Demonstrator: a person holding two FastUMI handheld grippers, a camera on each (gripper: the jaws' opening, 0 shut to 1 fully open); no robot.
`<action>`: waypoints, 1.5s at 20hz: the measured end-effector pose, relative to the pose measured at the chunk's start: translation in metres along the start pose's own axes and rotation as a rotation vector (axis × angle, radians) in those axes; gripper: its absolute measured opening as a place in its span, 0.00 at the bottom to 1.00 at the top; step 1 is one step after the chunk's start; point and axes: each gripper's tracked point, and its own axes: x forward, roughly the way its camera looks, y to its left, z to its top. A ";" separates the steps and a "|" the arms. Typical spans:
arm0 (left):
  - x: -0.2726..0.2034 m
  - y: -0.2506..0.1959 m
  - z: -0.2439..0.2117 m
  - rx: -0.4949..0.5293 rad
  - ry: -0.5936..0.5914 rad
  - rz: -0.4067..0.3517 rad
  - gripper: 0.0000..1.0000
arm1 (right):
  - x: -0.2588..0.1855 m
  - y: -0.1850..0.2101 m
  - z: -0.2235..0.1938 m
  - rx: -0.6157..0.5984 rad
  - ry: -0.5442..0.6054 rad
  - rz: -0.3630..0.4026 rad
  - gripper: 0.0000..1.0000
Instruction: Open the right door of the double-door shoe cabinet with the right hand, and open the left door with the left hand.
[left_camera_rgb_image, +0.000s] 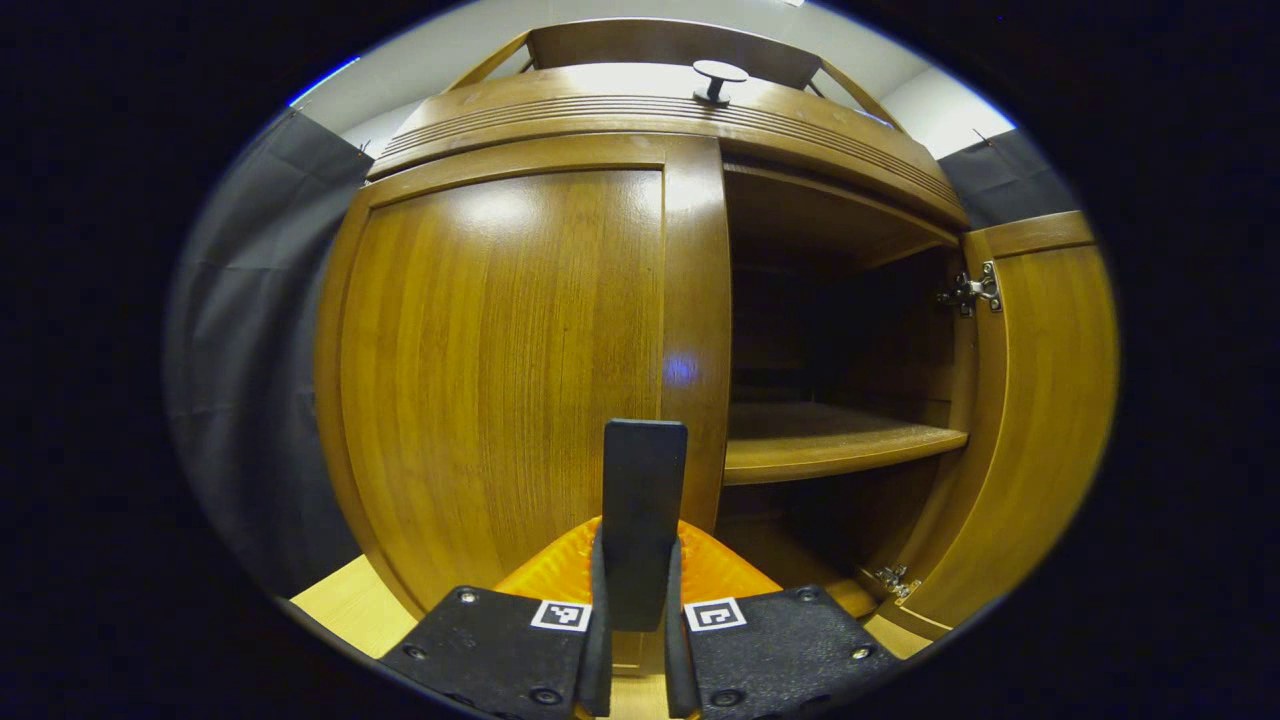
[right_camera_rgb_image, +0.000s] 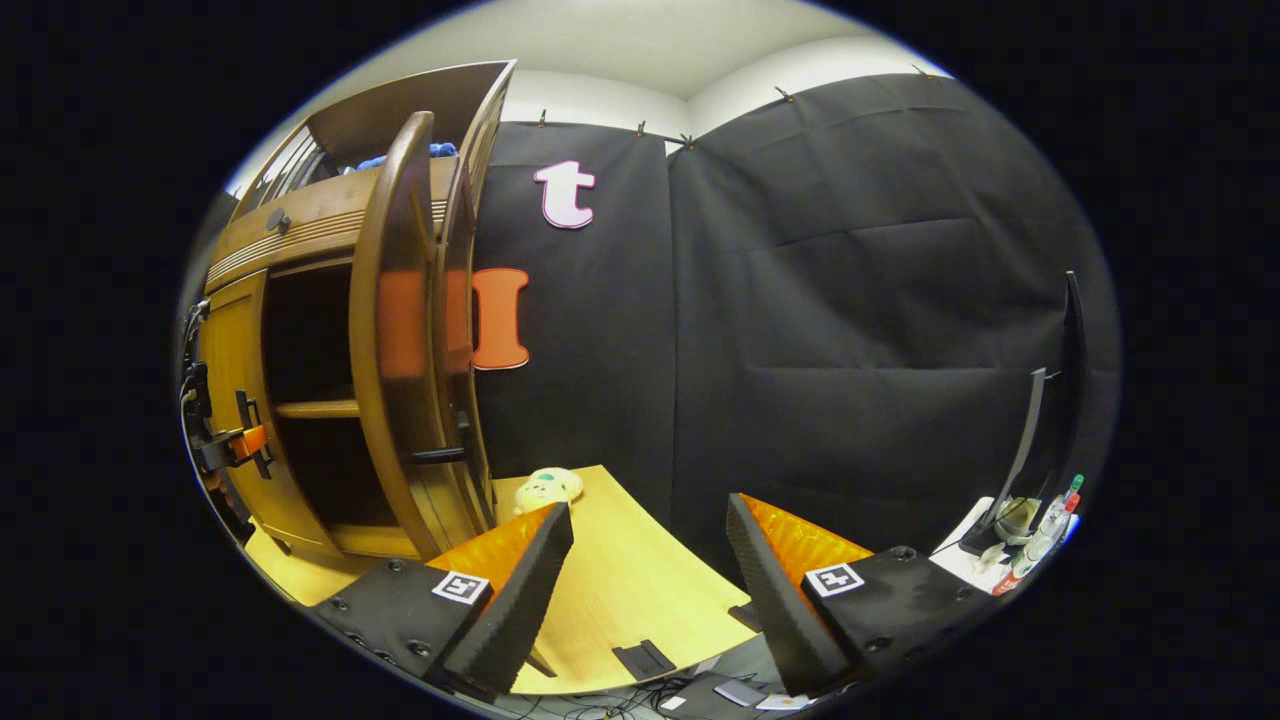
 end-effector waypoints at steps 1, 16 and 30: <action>-0.002 0.000 0.002 -0.005 -0.005 -0.008 0.18 | -0.004 0.005 -0.001 -0.002 0.000 0.003 0.94; -0.049 0.008 0.016 -0.039 0.002 -0.138 0.18 | -0.054 0.075 -0.018 -0.019 0.023 0.008 0.89; -0.078 0.030 0.017 -0.051 0.000 -0.175 0.17 | -0.089 0.173 -0.020 -0.032 0.001 0.055 0.90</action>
